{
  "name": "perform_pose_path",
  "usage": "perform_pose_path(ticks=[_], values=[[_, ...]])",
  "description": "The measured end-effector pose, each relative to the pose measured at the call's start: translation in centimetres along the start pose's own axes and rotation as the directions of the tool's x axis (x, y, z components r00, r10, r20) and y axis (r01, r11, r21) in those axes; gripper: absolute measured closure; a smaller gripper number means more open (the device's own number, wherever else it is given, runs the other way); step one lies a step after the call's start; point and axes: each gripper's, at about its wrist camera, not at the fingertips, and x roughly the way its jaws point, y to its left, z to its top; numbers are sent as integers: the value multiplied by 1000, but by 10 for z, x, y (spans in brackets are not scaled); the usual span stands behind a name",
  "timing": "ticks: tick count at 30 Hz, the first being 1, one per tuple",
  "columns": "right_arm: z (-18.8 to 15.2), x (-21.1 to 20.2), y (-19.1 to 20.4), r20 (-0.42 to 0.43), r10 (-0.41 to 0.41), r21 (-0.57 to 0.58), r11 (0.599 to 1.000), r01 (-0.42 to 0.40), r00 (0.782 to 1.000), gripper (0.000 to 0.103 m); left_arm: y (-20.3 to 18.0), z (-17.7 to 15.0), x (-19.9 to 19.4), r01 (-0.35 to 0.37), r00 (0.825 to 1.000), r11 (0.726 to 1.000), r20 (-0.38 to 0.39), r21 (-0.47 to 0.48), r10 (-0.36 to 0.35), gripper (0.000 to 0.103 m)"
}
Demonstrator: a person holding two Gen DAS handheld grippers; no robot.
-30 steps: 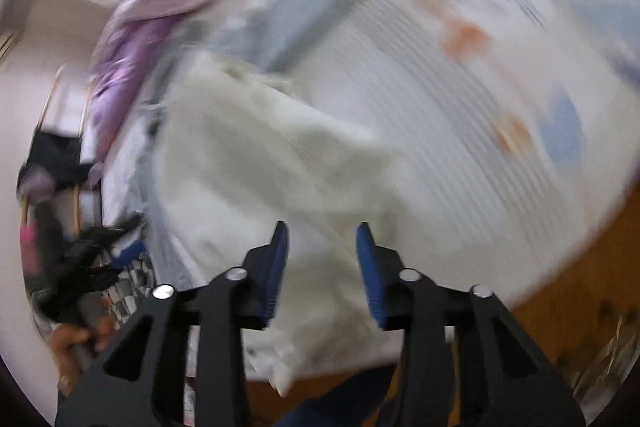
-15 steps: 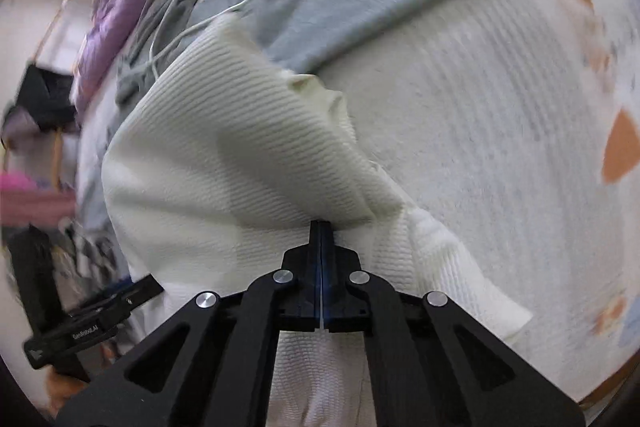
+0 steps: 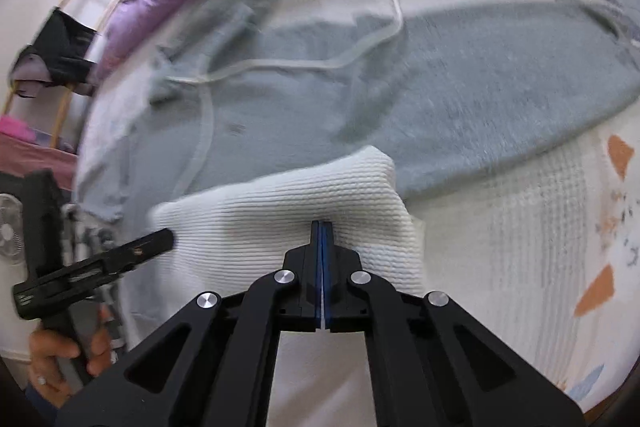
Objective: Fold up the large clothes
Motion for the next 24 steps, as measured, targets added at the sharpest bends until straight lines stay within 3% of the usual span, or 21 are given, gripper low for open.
perform_pose_path(ticks=[3, 9, 15, 24], values=[[2, 5, -26, -13, 58, 97, 994, -57, 998, 103, -7, 6, 11, -11, 1000, 999, -3, 32, 11, 16], [2, 3, -23, -18, 47, 88, 995, -46, 999, 103, 1, -4, 1, 26, 1000, 999, 18, -42, -26, 14], [1, 2, -19, -11, 22, 82, 996, -22, 1000, 103, 18, -54, -27, 125, 991, 980, 74, -155, -114, 14], [-8, -8, 2, -7, -87, 11, 996, 87, 996, 103, 33, -133, -10, 119, 991, 967, -39, -226, -131, 14]])
